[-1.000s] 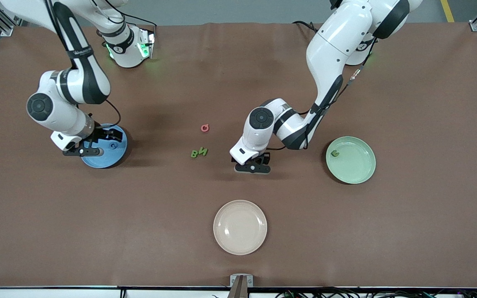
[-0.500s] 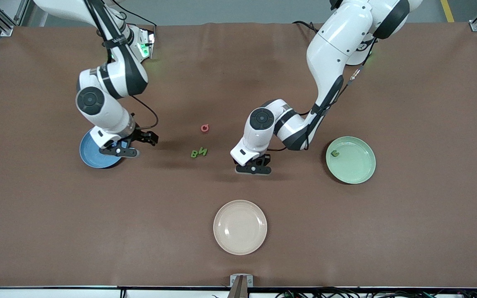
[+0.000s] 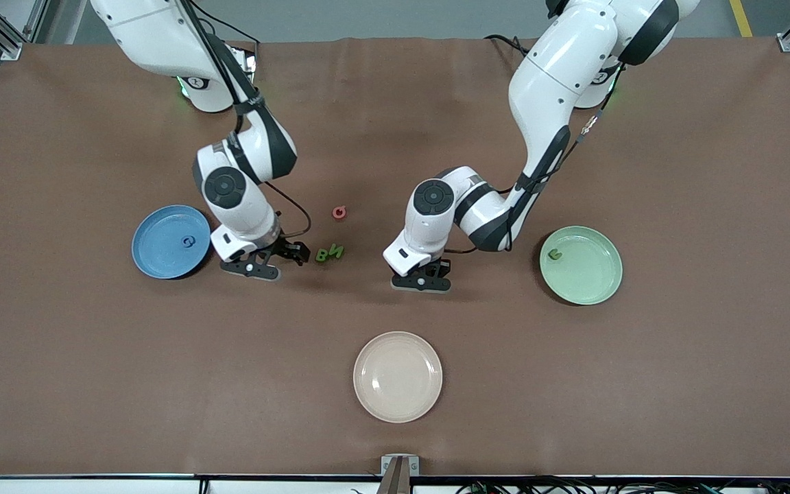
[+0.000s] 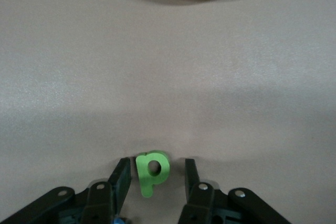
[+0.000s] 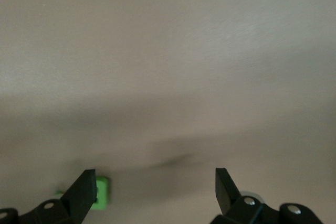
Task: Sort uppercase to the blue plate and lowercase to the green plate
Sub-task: 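Grasp the green p with the left gripper while the right gripper reaches the B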
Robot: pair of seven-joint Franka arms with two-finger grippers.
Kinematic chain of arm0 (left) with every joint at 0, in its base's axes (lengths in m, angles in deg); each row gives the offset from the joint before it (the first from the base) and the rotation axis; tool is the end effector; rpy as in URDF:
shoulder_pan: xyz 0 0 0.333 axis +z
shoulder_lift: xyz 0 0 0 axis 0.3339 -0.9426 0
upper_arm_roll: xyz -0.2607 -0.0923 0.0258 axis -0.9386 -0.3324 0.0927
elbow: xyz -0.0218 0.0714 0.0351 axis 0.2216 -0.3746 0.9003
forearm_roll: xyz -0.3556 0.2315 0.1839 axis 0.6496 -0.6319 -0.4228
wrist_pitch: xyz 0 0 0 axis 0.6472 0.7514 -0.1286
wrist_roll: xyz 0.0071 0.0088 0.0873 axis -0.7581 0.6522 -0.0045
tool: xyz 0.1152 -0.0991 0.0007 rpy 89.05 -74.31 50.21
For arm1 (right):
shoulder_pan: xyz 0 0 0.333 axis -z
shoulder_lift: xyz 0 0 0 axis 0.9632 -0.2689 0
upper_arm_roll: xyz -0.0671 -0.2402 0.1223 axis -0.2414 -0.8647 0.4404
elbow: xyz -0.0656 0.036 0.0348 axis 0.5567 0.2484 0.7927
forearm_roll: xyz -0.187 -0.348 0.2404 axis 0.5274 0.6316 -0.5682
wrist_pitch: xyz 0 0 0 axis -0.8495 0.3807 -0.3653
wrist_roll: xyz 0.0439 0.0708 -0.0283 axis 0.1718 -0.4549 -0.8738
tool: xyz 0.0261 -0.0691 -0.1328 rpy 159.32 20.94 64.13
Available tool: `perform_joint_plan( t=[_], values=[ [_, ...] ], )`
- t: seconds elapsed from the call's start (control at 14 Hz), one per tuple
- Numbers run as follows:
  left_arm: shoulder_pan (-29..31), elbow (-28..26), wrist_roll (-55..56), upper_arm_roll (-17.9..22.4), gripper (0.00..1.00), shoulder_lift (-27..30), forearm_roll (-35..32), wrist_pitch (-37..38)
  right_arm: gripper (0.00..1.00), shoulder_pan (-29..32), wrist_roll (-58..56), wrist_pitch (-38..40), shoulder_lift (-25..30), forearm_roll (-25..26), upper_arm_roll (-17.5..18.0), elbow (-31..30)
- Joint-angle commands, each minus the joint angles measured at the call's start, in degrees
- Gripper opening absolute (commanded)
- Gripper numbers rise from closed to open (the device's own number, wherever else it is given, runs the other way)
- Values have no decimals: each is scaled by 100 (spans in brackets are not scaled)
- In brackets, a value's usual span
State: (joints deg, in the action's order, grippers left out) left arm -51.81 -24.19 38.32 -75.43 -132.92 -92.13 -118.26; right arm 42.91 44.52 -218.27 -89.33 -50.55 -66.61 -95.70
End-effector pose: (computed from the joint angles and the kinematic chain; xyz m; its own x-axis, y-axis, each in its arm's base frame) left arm 0.5540 -0.5001 0.0534 0.9854 -0.0848 0.1475 -0.0943 -0.9938 0.0587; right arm 0.5577 0.2792 0.0827 0.9730 -0.2280 0.0349 -0.2275 -0.9736 -0.0164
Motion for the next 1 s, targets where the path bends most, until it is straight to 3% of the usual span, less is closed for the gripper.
perform_joint_plan(
  t=[0.0,0.43,0.64,0.93],
  values=[
    [-56,167,74,52,35,-89,-154,94,100,-260,487,61,-310,-71,-49,474],
    [-30,167,66,52,5,-54,-171,85,100,-489,690,-264,-627,-71,-58,476],
    [31,132,57,52,1,104,-180,190,100,-524,761,-273,-671,-62,-67,423],
    [338,-586,-74,-53,1,876,-189,542,77,-524,761,-291,-662,-62,-67,221]
  ],
)
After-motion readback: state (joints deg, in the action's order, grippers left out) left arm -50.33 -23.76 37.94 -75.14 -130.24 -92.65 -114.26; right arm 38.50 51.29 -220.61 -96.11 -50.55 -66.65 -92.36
